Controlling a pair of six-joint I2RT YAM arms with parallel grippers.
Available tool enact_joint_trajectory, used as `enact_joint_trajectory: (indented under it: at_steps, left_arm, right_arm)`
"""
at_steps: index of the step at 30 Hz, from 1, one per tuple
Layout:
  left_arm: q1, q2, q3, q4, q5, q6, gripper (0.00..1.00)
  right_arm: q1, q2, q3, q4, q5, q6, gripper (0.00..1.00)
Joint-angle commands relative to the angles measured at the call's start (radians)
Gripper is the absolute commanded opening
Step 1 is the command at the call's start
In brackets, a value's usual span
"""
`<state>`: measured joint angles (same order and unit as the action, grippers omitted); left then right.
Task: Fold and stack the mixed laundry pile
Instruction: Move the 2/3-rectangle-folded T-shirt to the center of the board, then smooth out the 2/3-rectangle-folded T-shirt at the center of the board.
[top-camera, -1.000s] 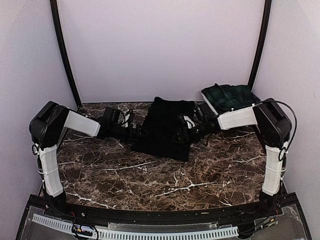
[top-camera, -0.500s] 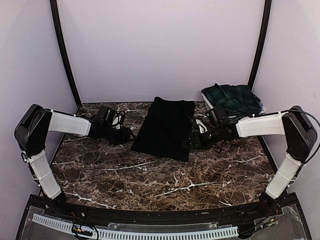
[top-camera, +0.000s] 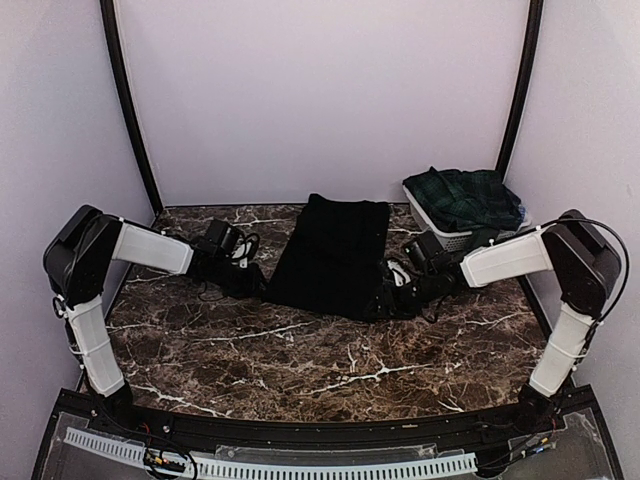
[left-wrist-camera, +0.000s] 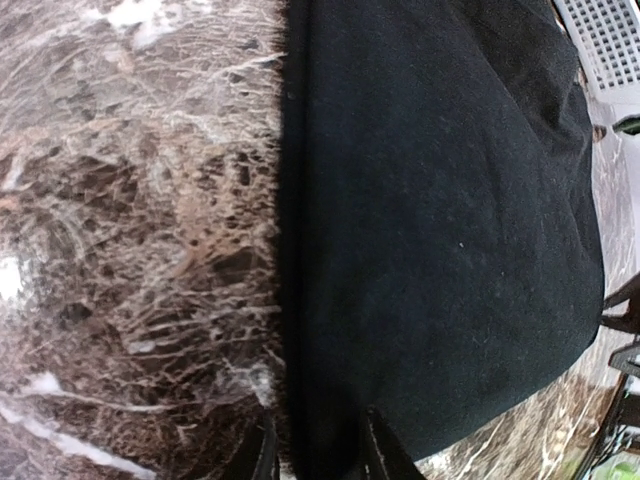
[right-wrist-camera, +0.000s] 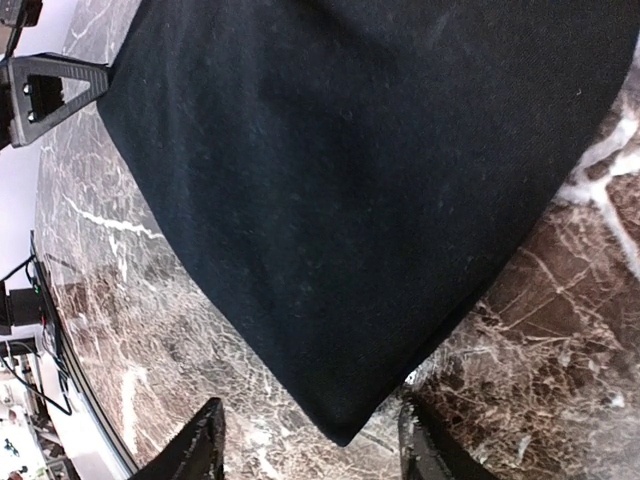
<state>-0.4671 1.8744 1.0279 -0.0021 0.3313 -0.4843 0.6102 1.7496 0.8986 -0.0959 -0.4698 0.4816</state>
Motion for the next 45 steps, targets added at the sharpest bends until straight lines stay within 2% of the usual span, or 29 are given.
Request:
enact_joint_trajectory:
  at_steps: [1, 5, 10, 14, 17, 22, 26, 27, 28, 29, 30, 31, 33, 35, 37, 41, 45]
  left_arm:
    - [-0.024, -0.016, -0.032, -0.015, 0.026, 0.002, 0.18]
    - [-0.048, -0.065, -0.107, -0.001, 0.033, -0.036, 0.01]
    - [-0.095, -0.146, -0.207, 0.043, 0.044, -0.096, 0.00]
    - [-0.115, -0.221, -0.326, 0.062, 0.044, -0.159, 0.00]
    - [-0.126, -0.307, -0.407, 0.069, 0.034, -0.207, 0.00]
    - [-0.182, -0.429, -0.545, 0.033, 0.013, -0.258, 0.00]
    - [-0.234, -0.529, -0.607, -0.018, -0.005, -0.288, 0.00]
    - [-0.237, -0.574, -0.614, -0.031, -0.018, -0.291, 0.00]
    - [-0.237, -0.602, -0.618, -0.062, -0.027, -0.284, 0.11]
    - [-0.237, -0.662, -0.613, -0.113, -0.060, -0.275, 0.31]
    - [-0.237, -0.692, -0.594, -0.142, -0.082, -0.262, 0.42]
    - [-0.237, -0.752, -0.570, -0.181, -0.130, -0.255, 0.57]
    - [-0.235, -0.821, -0.532, -0.192, -0.174, -0.226, 0.70]
    - [-0.207, -0.824, -0.479, -0.180, -0.172, -0.193, 0.75]
    - [-0.158, -0.758, -0.421, -0.165, -0.142, -0.170, 0.75]
    - [-0.089, -0.579, -0.294, -0.099, -0.107, -0.102, 0.71]
    - [-0.044, -0.403, -0.160, -0.060, -0.087, -0.051, 0.64]
  right_arm:
    - [0.013, 0.017, -0.012, 0.041, 0.001, 0.007, 0.52]
    - [0.013, 0.007, -0.024, 0.038, -0.002, 0.005, 0.40]
    - [0.014, -0.007, -0.055, 0.045, -0.016, 0.006, 0.23]
    - [0.023, -0.026, -0.090, 0.037, -0.033, 0.017, 0.04]
    - [0.044, -0.085, -0.148, 0.027, -0.030, 0.042, 0.00]
    - [0.111, -0.206, -0.238, -0.013, -0.009, 0.092, 0.00]
    - [0.191, -0.239, -0.280, -0.033, -0.008, 0.142, 0.00]
    - [0.207, -0.246, -0.284, -0.048, -0.005, 0.147, 0.04]
    - [0.216, -0.255, -0.283, -0.072, 0.005, 0.146, 0.21]
    - [0.218, -0.276, -0.280, -0.112, 0.023, 0.147, 0.42]
    - [0.218, -0.304, -0.274, -0.145, 0.046, 0.144, 0.53]
    - [0.217, -0.337, -0.262, -0.174, 0.078, 0.140, 0.58]
    - [0.208, -0.397, -0.222, -0.218, 0.124, 0.124, 0.64]
    - [0.175, -0.423, -0.174, -0.239, 0.145, 0.083, 0.66]
    - [0.117, -0.399, -0.130, -0.216, 0.142, 0.044, 0.64]
    - [0.018, -0.260, -0.012, -0.144, 0.125, -0.035, 0.55]
    - [-0.019, -0.097, 0.128, -0.117, 0.097, -0.092, 0.49]
